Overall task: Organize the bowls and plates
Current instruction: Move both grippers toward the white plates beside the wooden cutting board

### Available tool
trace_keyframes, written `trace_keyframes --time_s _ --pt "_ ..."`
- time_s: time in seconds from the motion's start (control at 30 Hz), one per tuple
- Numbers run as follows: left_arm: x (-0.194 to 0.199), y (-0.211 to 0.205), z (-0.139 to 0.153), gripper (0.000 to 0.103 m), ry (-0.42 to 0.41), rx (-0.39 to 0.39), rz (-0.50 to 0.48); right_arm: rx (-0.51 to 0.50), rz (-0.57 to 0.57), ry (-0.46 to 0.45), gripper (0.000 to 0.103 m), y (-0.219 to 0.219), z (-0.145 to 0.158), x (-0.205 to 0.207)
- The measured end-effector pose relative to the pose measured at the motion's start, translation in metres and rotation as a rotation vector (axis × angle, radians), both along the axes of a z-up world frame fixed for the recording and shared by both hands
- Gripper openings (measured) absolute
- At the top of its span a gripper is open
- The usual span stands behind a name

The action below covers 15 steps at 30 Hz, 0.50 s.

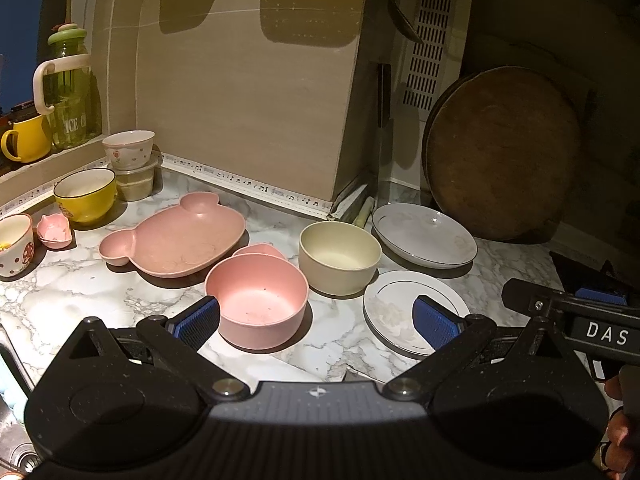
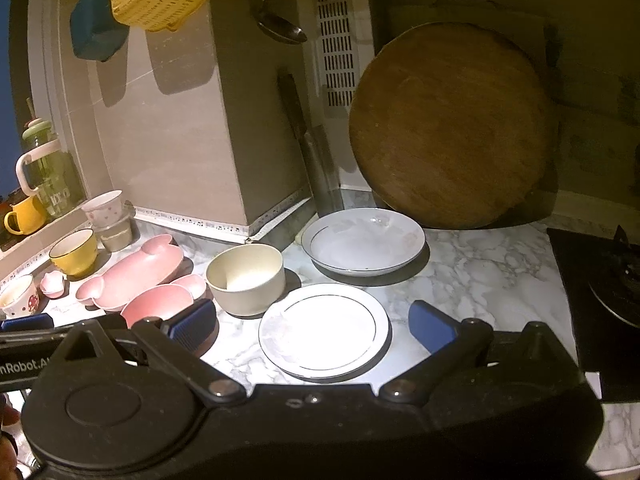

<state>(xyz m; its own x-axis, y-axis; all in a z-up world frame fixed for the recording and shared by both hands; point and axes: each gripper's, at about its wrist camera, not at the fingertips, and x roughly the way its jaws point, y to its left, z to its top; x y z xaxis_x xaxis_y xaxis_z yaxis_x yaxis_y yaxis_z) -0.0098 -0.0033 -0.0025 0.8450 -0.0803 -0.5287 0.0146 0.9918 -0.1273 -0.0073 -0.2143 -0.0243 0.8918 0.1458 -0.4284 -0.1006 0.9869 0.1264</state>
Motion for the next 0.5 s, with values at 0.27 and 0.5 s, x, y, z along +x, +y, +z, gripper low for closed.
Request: trace_keyframes --time_s 0.27,0.5 --pt "-0.0023 -0.0033 -0.0009 0.103 -0.004 0.000 -0.014 0.008 -0.010 -0.013 0.103 -0.0029 0.0010 -0.0061" --pt "-0.0030 -0.0032 -0.0003 0.103 -0.006 -0.004 -0.020 0.019 -0.007 -0.024 0.103 -0.0037 0.0016 -0.0097"
